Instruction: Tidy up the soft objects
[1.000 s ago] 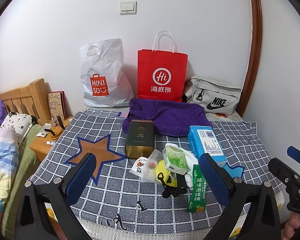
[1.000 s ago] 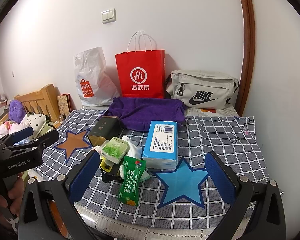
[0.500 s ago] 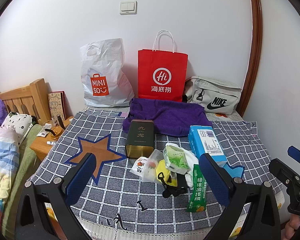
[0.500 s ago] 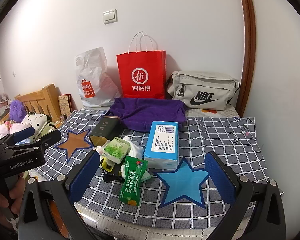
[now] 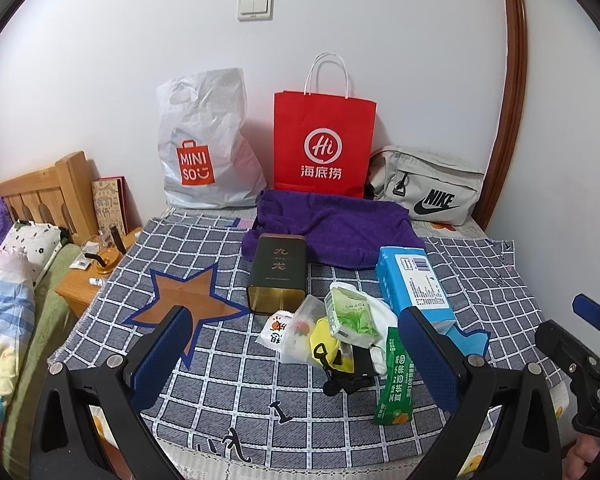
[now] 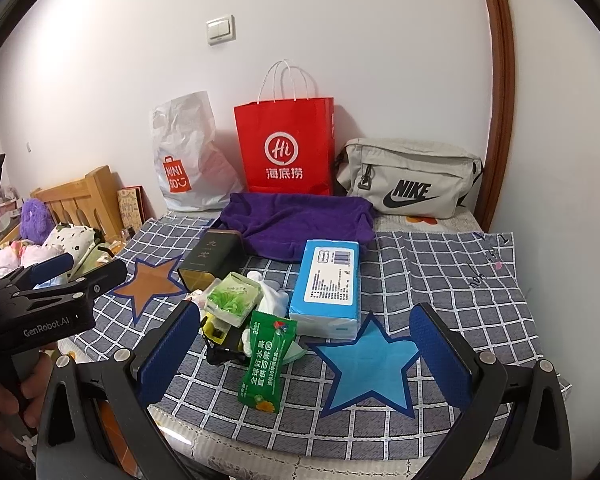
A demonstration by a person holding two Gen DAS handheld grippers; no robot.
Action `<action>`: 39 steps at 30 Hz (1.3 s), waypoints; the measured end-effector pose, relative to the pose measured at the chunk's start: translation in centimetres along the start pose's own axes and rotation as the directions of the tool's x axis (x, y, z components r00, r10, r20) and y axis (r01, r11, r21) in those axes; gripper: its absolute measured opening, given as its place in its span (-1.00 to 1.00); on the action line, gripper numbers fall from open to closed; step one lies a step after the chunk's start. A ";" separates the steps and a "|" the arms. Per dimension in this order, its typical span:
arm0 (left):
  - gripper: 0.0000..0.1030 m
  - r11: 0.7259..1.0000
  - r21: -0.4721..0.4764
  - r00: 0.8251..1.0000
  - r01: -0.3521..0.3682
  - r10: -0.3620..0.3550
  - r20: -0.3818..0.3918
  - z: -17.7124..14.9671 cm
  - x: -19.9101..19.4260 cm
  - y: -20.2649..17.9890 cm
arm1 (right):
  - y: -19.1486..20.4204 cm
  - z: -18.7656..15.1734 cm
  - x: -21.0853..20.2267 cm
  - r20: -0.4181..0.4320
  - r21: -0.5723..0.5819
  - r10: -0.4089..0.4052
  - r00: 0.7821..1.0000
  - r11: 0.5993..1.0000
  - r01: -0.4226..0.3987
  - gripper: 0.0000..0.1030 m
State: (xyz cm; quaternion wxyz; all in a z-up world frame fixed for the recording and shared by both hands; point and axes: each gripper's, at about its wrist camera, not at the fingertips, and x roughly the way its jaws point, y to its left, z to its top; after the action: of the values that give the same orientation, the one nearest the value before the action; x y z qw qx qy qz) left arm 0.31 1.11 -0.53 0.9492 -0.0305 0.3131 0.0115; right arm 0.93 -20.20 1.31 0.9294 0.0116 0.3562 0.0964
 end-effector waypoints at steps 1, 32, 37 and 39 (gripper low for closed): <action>1.00 1.000 0.000 1.000 -0.001 0.001 -0.007 -0.1 0.4 0.1 | 0.0 -0.1 0.4 -0.008 -0.001 0.001 1.000 1.000 -0.001 1.00; 1.00 0.996 -0.071 0.982 -0.060 0.046 -0.182 -3.2 11.3 4.6 | 2.1 -8.9 16.9 -0.354 -0.008 0.112 0.929 0.992 -0.123 0.19; 1.00 0.998 -0.052 0.983 -0.034 0.024 -0.182 -3.1 11.7 3.6 | 1.5 -8.5 16.3 -0.338 0.002 0.128 0.932 0.991 -0.135 -0.17; 1.00 0.999 -0.041 0.984 -0.013 0.006 -0.175 -3.0 11.6 3.0 | 0.9 -8.2 15.7 -0.330 -0.007 0.122 0.936 0.991 -0.132 -0.19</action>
State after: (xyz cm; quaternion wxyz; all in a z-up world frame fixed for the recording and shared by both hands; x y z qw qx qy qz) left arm 7.71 3.99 -9.99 0.9170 -0.0500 0.3952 0.0201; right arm 6.71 -16.74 -15.09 0.8487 0.0049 0.5033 0.1620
